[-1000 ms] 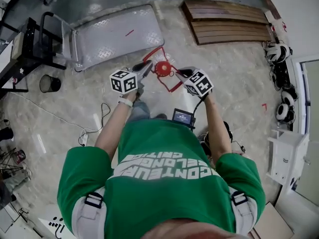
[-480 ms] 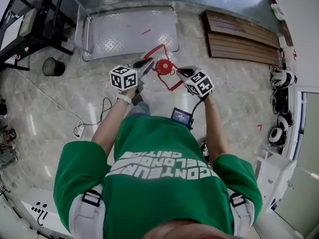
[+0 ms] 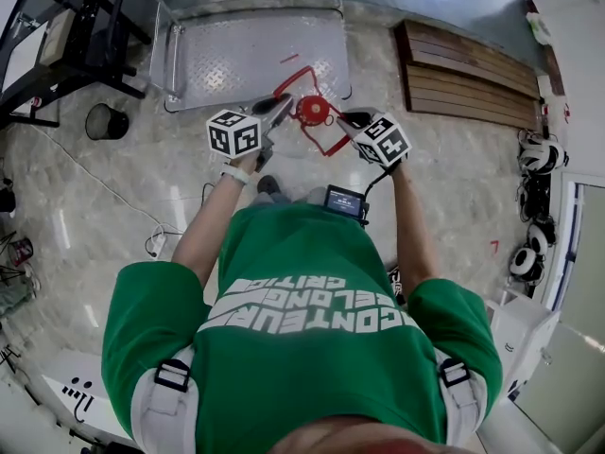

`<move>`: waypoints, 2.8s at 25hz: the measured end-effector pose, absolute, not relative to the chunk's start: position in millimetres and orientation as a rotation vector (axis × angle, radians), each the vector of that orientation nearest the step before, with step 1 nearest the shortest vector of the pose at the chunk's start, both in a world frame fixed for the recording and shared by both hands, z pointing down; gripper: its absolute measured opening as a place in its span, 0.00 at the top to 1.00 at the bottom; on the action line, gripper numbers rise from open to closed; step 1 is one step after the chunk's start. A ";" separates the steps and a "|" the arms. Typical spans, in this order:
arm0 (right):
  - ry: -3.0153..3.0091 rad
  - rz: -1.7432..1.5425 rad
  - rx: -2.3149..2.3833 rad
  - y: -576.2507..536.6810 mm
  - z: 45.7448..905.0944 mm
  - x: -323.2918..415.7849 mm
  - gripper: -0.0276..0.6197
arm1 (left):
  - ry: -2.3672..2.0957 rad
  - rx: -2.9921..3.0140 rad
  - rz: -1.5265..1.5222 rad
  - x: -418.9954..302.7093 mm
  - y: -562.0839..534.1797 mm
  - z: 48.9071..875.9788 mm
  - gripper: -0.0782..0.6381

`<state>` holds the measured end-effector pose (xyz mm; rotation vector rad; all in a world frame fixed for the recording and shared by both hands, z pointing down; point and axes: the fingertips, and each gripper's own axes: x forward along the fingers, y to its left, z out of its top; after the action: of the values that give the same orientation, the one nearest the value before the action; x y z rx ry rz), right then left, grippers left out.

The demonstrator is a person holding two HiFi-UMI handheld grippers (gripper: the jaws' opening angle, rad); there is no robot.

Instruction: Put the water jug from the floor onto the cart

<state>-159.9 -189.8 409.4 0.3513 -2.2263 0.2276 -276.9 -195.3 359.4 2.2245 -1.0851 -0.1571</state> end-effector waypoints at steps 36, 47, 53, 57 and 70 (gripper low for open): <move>-2.263 0.205 0.065 -511.4 432.8 -223.9 0.92 | -1.310 1.982 -0.134 -339.6 -493.5 389.9 0.86; -2.218 0.248 0.052 -555.2 458.9 -234.7 0.92 | -1.288 1.917 -0.134 -351.4 -538.3 418.9 0.86; -2.177 0.265 0.066 -562.6 478.1 -245.9 0.92 | -1.251 1.878 -0.122 -363.9 -548.6 442.8 0.86; -2.137 0.292 0.077 -568.9 497.3 -252.5 0.92 | -1.218 1.847 -0.119 -371.6 -555.2 465.4 0.86; -2.012 0.430 0.169 -590.9 586.8 -277.2 0.92 | -1.114 1.711 -0.049 -399.3 -587.7 565.4 0.86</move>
<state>-277.2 -590.9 586.8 0.1693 -2.0115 0.4298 -399.3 -587.7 565.4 1.7111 -1.1139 -0.0493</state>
